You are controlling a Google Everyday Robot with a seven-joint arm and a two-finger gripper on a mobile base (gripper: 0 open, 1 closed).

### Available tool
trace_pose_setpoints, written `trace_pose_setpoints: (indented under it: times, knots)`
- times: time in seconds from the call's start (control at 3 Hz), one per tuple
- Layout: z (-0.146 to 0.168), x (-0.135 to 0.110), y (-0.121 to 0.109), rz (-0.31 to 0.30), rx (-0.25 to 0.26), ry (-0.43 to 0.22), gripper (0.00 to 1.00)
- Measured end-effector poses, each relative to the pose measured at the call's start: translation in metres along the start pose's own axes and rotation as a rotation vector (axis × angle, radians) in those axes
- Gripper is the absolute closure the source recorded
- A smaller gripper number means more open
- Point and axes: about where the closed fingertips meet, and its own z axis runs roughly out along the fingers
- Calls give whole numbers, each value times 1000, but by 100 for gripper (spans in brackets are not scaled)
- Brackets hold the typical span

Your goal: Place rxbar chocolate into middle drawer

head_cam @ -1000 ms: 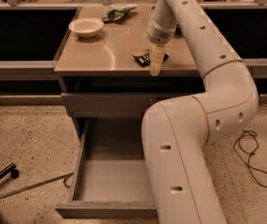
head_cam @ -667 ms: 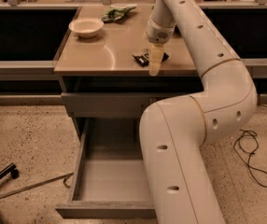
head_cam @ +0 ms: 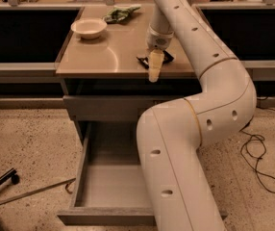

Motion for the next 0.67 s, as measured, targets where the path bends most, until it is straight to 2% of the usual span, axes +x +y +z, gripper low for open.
trace_pose_setpoints:
  times: [0.33,0.67]
  knots:
    - [4,-2,-7,1,21,-6,0]
    - [-7,5,-10,27,51,2,0]
